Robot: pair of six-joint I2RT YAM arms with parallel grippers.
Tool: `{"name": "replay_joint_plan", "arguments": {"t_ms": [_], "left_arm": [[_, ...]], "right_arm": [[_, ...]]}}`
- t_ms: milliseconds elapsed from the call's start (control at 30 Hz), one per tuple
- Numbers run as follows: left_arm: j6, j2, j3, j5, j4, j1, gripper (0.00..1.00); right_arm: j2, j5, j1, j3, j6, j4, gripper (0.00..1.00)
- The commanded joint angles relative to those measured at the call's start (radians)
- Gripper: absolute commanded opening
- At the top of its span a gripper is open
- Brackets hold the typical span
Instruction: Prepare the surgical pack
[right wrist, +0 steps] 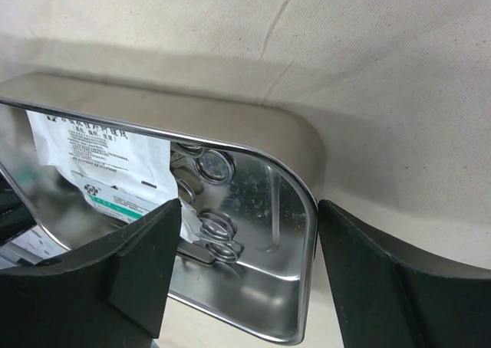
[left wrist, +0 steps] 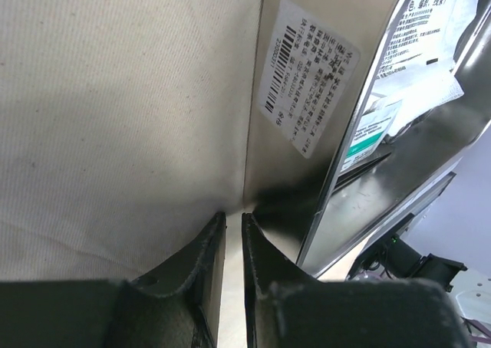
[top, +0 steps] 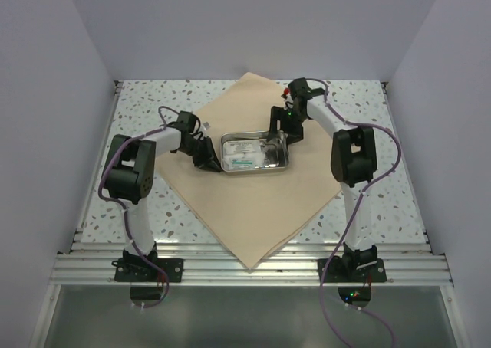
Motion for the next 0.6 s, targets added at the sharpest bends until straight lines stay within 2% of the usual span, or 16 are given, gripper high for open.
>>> {"name": "replay_joint_plan", "arguments": {"t_ms": [0,67,100,167,367,567], "left_arm": [[0.006,-0.031,0.017,-0.027,-0.011,-0.014,0.20],[0.029,-0.040,0.037,-0.054,-0.050,-0.011,0.24],[0.041,-0.043,0.046,-0.092,-0.065,-0.009,0.28],[0.076,-0.060,0.066,-0.135,-0.109,0.006,0.34],[0.130,-0.105,0.083,-0.177,-0.183,0.081,0.38],[0.143,-0.184,0.089,-0.231,-0.222,0.127,0.36]], "right_arm": [[-0.037,0.030,0.007,0.015,-0.001,-0.016,0.76],[-0.058,0.111,-0.008,0.009,0.002,-0.039,0.81],[-0.063,0.157,-0.013,0.027,0.020,-0.086,0.91],[-0.080,0.217,-0.040,0.045,0.014,-0.123,0.99],[-0.161,0.231,-0.079,0.013,-0.032,-0.130,0.99],[-0.289,0.168,-0.065,-0.146,-0.038,-0.059,0.99]]}}
